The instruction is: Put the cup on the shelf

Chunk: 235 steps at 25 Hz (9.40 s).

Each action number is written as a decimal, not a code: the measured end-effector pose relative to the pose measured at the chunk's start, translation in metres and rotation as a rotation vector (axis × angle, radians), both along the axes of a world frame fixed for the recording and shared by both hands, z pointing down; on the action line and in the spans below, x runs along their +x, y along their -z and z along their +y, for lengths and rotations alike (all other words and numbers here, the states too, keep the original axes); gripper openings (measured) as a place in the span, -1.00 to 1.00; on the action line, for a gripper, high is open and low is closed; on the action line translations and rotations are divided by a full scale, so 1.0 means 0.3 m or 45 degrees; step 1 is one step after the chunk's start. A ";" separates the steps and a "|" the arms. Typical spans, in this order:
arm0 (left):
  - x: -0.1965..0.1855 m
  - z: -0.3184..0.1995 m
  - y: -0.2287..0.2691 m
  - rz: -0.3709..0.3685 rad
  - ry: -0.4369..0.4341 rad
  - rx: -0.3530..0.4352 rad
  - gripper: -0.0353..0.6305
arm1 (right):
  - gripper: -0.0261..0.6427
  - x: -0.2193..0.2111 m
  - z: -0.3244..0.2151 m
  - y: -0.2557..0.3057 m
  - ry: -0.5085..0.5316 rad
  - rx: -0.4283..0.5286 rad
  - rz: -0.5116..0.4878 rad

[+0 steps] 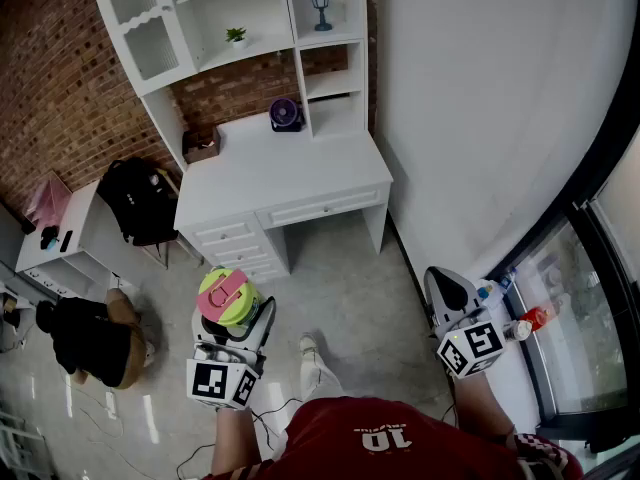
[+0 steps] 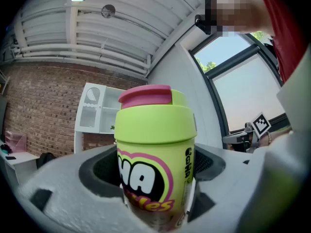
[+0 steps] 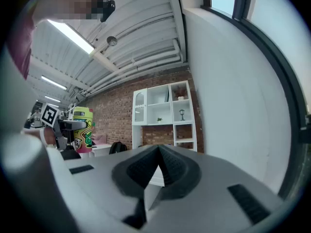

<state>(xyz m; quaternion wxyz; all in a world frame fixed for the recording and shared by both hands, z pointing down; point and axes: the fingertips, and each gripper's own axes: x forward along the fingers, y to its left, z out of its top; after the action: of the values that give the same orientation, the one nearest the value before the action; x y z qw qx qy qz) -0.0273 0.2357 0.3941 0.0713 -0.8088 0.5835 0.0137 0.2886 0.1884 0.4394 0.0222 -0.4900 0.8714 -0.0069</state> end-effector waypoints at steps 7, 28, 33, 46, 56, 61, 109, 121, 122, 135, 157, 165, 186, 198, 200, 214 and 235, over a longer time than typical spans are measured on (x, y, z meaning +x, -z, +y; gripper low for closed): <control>0.045 0.127 0.017 0.016 0.020 0.015 0.33 | -0.91 0.051 0.111 0.005 0.016 0.007 0.021; -0.163 0.044 0.021 0.061 0.106 0.057 0.33 | -0.91 -0.132 -0.061 0.032 0.074 0.007 0.011; -0.244 -0.126 0.017 0.066 0.080 0.060 0.33 | -0.91 -0.227 -0.218 0.049 0.063 0.015 0.014; -0.463 -0.465 0.035 0.071 0.052 0.069 0.33 | -0.91 -0.530 -0.593 0.147 0.140 0.040 0.085; -0.667 -0.651 0.036 0.077 0.046 0.067 0.33 | -0.91 -0.761 -0.790 0.169 0.172 0.043 0.106; -0.769 -0.743 0.019 0.083 0.046 0.050 0.33 | -0.91 -0.841 -0.893 0.167 0.161 0.032 0.091; -0.251 -1.811 0.228 0.077 -0.174 0.052 0.33 | -0.91 -0.445 -1.847 0.232 0.263 0.056 -0.008; -0.316 -2.014 0.201 0.034 -0.203 0.017 0.33 | -0.91 -0.561 -2.022 0.269 0.299 0.057 -0.004; -0.322 -2.038 0.207 0.035 -0.215 0.024 0.33 | -0.91 -0.574 -2.037 0.274 0.294 0.062 0.005; -0.370 -2.264 0.368 -0.040 -0.380 0.119 0.33 | -0.91 -0.730 -2.163 0.404 0.267 0.124 0.057; -0.468 -2.672 0.604 0.027 -0.626 0.040 0.33 | -0.91 -0.985 -2.312 0.613 0.232 0.316 0.076; -0.489 -2.876 0.620 0.024 -0.644 0.004 0.33 | -0.91 -1.026 -2.358 0.559 0.186 0.287 0.036; -0.446 -3.209 0.625 0.055 -0.636 -0.053 0.33 | -0.91 -1.017 -2.474 0.557 0.073 0.278 -0.098; -0.395 -3.307 0.561 0.077 -0.618 -0.115 0.33 | -0.91 -1.009 -2.491 0.523 0.056 0.251 -0.101; -0.392 -3.313 0.550 0.068 -0.614 -0.114 0.33 | -0.91 -1.004 -2.490 0.520 0.052 0.245 -0.103; -0.374 -3.308 0.542 0.014 -0.607 -0.105 0.33 | -0.91 -1.031 -2.460 0.505 0.072 0.237 -0.113; -0.429 -3.274 0.539 0.020 -0.547 -0.115 0.33 | -0.91 -1.029 -2.431 0.487 0.078 0.230 -0.108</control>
<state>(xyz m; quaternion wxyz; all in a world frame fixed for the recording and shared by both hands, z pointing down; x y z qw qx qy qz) -0.1561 -0.7465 0.2324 0.0260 -0.9169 0.3982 0.0088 -0.0201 -0.5408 0.2934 0.1030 -0.4583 0.8814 0.0501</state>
